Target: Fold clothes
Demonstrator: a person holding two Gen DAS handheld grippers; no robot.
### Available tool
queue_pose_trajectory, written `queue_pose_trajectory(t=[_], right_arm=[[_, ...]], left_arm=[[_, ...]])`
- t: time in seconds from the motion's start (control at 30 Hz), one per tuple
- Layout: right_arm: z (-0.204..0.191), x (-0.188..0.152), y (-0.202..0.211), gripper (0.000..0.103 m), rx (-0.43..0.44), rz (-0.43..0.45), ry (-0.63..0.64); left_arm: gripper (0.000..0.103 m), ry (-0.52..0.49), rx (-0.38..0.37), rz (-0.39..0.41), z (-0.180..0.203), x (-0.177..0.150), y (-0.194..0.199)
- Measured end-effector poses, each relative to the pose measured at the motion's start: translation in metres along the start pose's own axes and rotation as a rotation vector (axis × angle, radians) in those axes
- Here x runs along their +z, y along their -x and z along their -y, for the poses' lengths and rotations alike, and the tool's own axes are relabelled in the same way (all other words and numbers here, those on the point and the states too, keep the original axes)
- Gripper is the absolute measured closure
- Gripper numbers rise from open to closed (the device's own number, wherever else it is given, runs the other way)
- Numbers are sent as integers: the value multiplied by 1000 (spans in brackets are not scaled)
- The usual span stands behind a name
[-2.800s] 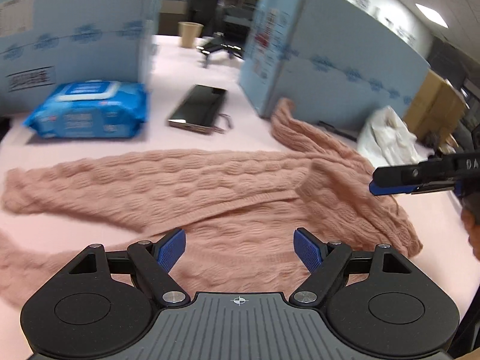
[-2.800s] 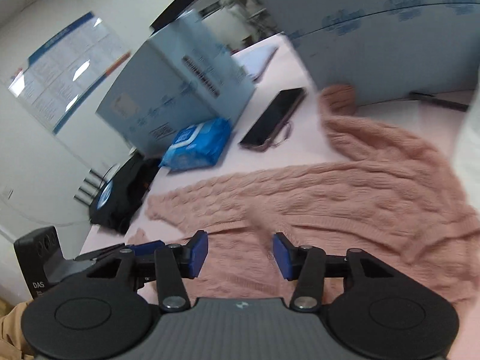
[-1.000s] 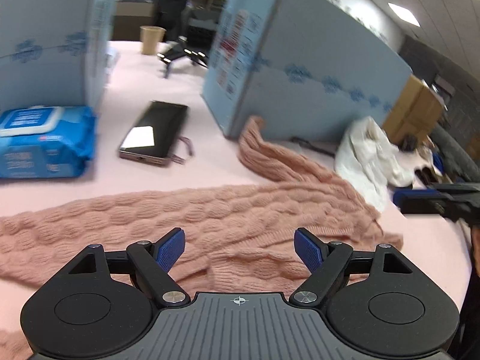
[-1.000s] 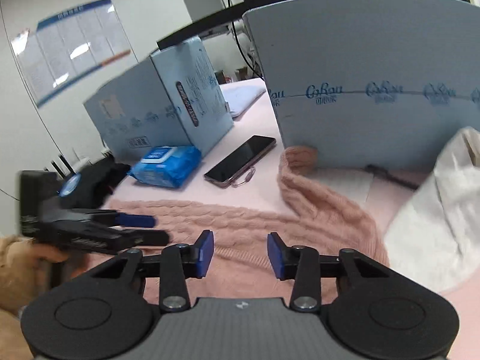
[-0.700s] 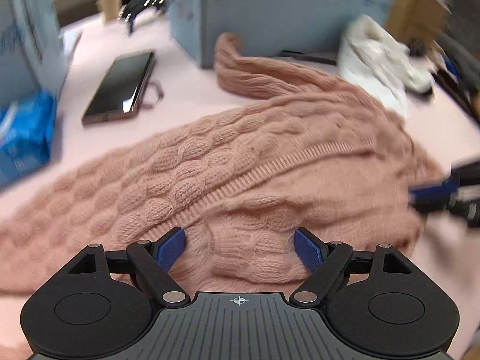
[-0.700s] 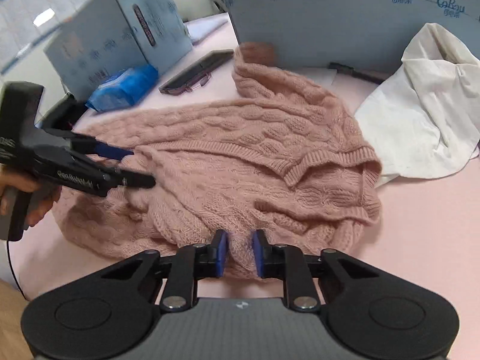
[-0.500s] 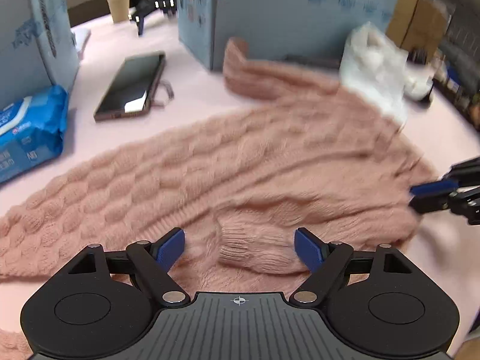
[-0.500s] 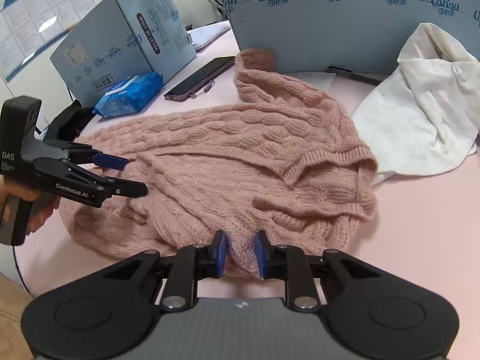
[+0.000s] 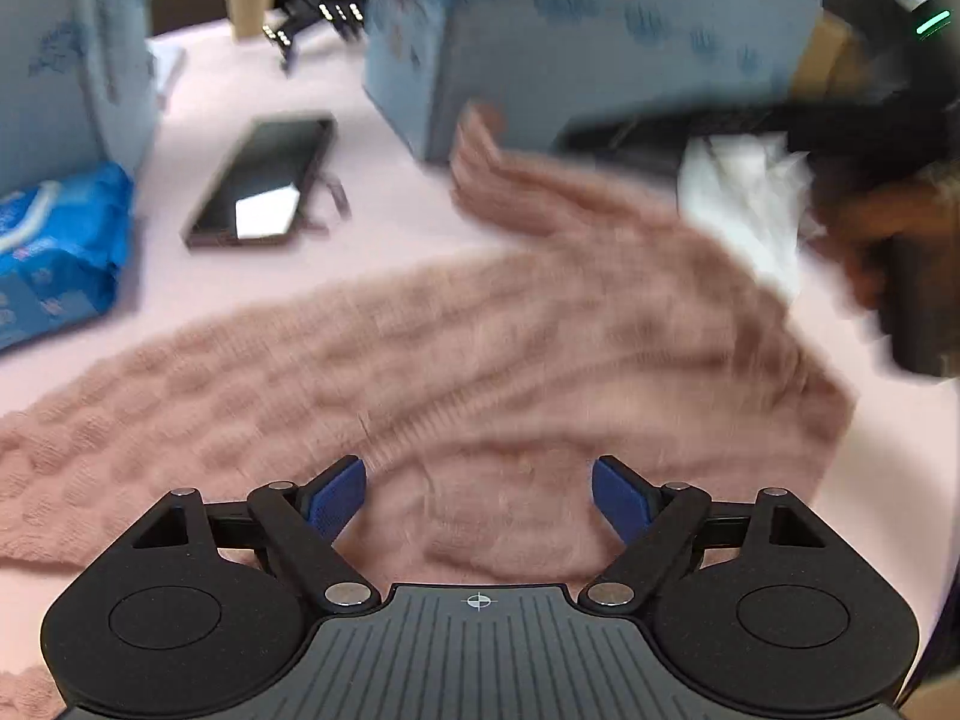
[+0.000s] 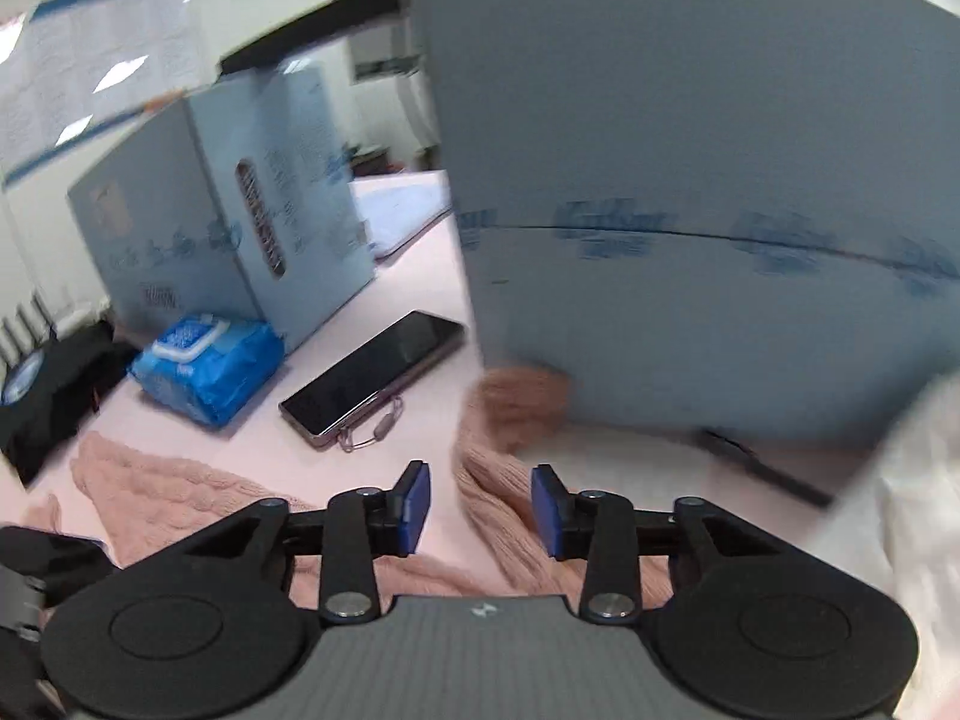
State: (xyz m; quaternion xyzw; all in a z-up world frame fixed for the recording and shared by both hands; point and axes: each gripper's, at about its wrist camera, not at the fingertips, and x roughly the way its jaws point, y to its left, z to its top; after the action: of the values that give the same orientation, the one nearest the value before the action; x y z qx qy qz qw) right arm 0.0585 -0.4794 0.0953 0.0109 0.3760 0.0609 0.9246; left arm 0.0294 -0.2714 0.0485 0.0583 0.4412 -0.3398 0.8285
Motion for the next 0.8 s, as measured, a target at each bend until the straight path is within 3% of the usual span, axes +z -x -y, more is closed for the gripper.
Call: queue_pose_trajectory(t=[0.1,0.17,0.23,0.33,0.37,0.57,0.67,0.8], right_arm=[[-7,8,-38,51,-49,-42,82],[-8,11,-57,57,-61,-71,107],[0,10,-61,96,5,-89,48],[20,5,-40,97,160,9,-165],[23,3,-29,97,168,56,-210],[-51,-9,25,96,64,232,123],[-107,-40,11,96,53,194,351],[-157,-78,-13,90,89,92,513]], left_arm=[[18,49,29,31,-13,10,6],[18,85,33,39,-21,13,6],[18,122,35,45,-28,15,5],[18,195,3,51,-41,16,4],[18,217,-8,53,-45,15,5],[18,452,-69,126,-77,4,13],[18,497,-47,157,-86,-2,22],[18,468,-28,172,-87,-5,32]])
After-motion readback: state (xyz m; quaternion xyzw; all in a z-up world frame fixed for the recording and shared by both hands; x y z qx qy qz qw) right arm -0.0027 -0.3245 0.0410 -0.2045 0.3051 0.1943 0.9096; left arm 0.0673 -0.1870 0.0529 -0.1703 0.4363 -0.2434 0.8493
